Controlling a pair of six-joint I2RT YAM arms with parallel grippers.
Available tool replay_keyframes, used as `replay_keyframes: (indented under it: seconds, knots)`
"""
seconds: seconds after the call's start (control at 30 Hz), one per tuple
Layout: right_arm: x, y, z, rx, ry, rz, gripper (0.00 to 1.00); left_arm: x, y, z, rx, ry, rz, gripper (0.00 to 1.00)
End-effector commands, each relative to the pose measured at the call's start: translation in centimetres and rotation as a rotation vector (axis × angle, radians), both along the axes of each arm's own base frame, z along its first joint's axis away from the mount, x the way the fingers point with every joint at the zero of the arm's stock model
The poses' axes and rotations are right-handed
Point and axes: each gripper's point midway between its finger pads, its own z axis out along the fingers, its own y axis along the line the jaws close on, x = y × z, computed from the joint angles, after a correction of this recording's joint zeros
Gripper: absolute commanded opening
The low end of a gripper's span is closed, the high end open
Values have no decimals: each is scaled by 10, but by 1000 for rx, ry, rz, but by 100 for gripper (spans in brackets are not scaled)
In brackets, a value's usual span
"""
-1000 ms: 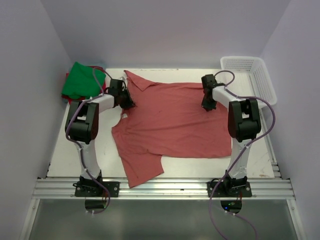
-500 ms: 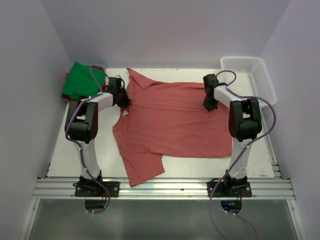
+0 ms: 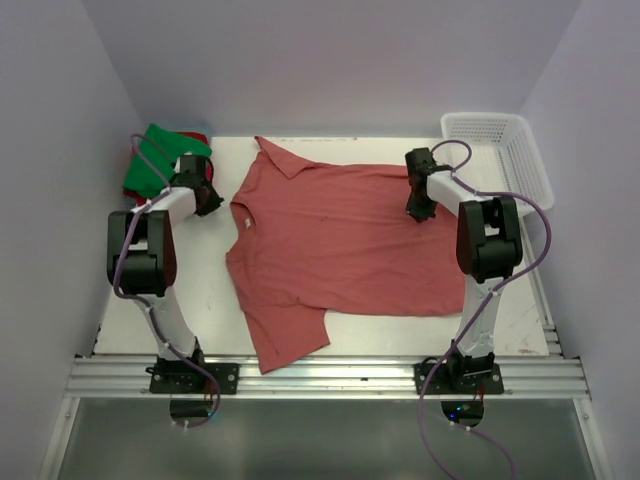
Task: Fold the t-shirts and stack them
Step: Flatten out the tshirt
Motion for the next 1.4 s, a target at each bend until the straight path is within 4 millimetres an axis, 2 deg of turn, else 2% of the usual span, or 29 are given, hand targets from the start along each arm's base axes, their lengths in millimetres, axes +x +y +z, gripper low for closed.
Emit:
replay_keyframes:
  seconds: [0.0,0.03,0.07,0.1,0.13,0.17,0.2,0.23,0.27,0.3,0.53,0.57,0.6,0.7,0.73,0.8,0.97,1.0,1.03,1.07,1.13,1.2,1.3,1.33,1.37]
  knots:
    - [-29,-16,-32,-56,141,-7,0,15,-11,54,-56,-212,-57,0]
    - [-28,-15,-32,-52,140,-6,0,19,-33,74,-138,-283,-153,0]
    - [-28,-15,-32,-52,139,-6,0,30,-46,93,-173,-377,-218,0]
    - [-27,-14,-32,-47,136,-4,0,34,-57,103,-199,-418,-289,0]
    - [-26,-13,-33,-42,133,4,0,37,-75,102,-242,-414,-359,0]
    - [-26,-12,-34,-34,133,6,0,44,-80,110,-248,-418,-391,0]
    - [-26,-11,-33,-33,133,12,0,47,-101,93,-282,-384,-447,0]
    - [-23,-10,-34,-28,123,16,0,47,-117,90,-326,-368,-494,0]
    - [-22,-5,-33,-15,117,31,0,51,-125,86,-353,-365,-510,0]
    - [-22,-3,-32,-12,112,42,0,57,-132,74,-390,-352,-521,0]
    - [-13,21,-40,66,101,126,0,84,-184,43,-571,-298,-625,0]
    - [-13,25,-41,76,105,139,0,81,-186,32,-575,-238,-604,0]
    - [-13,30,-42,95,105,149,0,91,-190,28,-566,-240,-604,0]
    - [-12,45,-44,126,102,193,0,89,-193,8,-578,-176,-544,0]
    - [-10,50,-44,133,99,209,0,96,-194,12,-578,-218,-544,0]
    - [-11,56,-46,142,104,231,0,95,-198,16,-611,-236,-533,0]
    - [-12,65,-49,135,114,263,0,100,-213,49,-654,-338,-580,0]
    - [-12,65,-48,134,115,261,0,104,-217,53,-656,-346,-588,0]
    - [-11,65,-48,133,113,261,0,104,-218,50,-652,-318,-576,0]
    - [-11,64,-49,132,117,262,0,111,-219,57,-641,-331,-578,0]
    - [-12,64,-48,128,117,266,0,114,-215,41,-623,-283,-536,0]
    - [-13,60,-49,104,128,261,0,118,-212,39,-607,-276,-513,0]
    - [-15,48,-47,44,143,224,0,122,-205,30,-569,-262,-479,0]
    - [-21,43,-44,21,166,207,0,115,-201,20,-559,-212,-456,0]
    - [-20,26,-37,-61,146,125,0,114,-200,17,-551,-203,-455,0]
